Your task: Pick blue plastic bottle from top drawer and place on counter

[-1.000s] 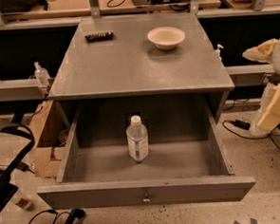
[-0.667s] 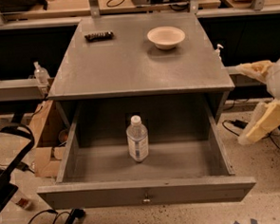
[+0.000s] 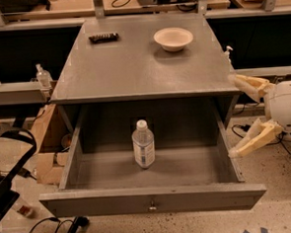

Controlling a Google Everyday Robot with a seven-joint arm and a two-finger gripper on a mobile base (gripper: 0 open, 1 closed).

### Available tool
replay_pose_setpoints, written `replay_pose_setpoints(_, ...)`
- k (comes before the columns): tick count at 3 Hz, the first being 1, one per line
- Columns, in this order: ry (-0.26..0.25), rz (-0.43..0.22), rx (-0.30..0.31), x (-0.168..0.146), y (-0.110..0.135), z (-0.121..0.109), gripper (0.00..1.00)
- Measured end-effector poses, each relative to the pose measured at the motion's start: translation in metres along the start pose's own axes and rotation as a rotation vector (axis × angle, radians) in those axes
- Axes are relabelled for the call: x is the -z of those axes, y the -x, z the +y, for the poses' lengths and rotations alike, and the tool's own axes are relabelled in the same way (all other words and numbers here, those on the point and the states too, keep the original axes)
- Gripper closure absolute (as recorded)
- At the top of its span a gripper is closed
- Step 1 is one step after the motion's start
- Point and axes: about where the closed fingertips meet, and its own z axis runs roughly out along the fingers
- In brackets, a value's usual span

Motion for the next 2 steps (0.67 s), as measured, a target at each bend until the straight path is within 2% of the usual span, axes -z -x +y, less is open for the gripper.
replay_pose_setpoints(1,0.004,-0.002,-0.005,-0.007,-0.003,0.002,0.00)
replay_pose_setpoints(2,0.028,-0.014,-0.031,-0.045,-0.020,0.012,0.00)
